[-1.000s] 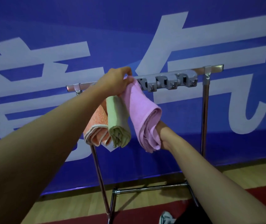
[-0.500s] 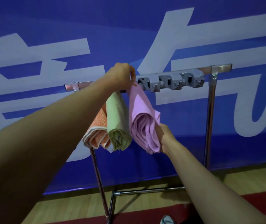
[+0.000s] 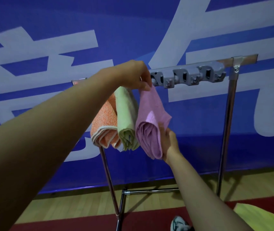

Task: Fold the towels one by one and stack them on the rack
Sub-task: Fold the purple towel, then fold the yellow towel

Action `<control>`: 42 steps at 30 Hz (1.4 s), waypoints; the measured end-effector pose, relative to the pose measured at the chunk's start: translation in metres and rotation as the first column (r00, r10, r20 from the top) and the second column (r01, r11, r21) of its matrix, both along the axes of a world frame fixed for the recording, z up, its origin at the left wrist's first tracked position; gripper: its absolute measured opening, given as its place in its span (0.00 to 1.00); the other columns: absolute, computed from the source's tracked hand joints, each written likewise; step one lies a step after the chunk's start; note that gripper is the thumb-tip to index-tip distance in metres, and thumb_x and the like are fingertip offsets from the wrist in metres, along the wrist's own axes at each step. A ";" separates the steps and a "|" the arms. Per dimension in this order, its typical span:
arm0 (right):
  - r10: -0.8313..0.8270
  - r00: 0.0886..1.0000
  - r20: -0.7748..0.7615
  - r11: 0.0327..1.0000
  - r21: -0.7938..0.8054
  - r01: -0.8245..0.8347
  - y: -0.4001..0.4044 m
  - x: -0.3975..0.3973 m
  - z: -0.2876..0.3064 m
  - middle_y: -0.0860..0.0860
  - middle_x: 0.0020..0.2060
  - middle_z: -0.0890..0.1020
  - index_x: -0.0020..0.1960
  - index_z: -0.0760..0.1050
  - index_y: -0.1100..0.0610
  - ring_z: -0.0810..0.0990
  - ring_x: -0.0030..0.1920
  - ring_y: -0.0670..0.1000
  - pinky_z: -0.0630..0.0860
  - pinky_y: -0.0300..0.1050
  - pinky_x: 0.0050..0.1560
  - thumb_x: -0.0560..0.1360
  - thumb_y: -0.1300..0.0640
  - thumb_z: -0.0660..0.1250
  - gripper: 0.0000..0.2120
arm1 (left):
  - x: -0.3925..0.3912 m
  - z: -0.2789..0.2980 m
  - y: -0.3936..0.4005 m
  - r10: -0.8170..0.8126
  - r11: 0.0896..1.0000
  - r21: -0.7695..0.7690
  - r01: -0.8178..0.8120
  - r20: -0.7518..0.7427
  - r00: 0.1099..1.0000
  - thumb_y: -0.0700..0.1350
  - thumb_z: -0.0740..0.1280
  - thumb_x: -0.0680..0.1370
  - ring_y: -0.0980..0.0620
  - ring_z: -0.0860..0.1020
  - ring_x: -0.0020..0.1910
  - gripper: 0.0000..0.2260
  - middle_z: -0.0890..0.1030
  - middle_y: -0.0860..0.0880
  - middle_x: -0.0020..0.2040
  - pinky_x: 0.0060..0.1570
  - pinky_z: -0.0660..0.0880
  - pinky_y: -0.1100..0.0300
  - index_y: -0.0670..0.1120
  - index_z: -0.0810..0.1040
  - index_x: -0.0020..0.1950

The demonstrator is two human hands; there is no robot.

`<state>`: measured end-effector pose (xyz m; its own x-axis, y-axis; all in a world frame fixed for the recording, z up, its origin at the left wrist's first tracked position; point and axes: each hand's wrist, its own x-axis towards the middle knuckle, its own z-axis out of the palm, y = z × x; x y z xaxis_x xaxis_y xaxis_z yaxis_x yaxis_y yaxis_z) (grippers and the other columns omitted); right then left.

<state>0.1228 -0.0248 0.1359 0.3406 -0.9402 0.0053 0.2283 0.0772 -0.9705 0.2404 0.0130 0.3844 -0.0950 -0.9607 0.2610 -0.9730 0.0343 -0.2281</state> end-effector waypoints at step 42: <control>-0.058 0.997 0.060 0.975 0.215 0.044 0.055 -0.137 -0.098 0.51 0.31 0.81 0.49 0.83 0.58 0.75 0.26 0.46 0.69 0.38 0.26 0.85 0.65 0.52 0.20 | -0.165 -0.116 0.005 -0.356 0.923 0.072 0.377 -0.210 0.911 0.44 0.70 0.81 0.48 0.84 0.52 0.06 0.88 0.48 0.51 0.57 0.77 0.53 0.46 0.87 0.55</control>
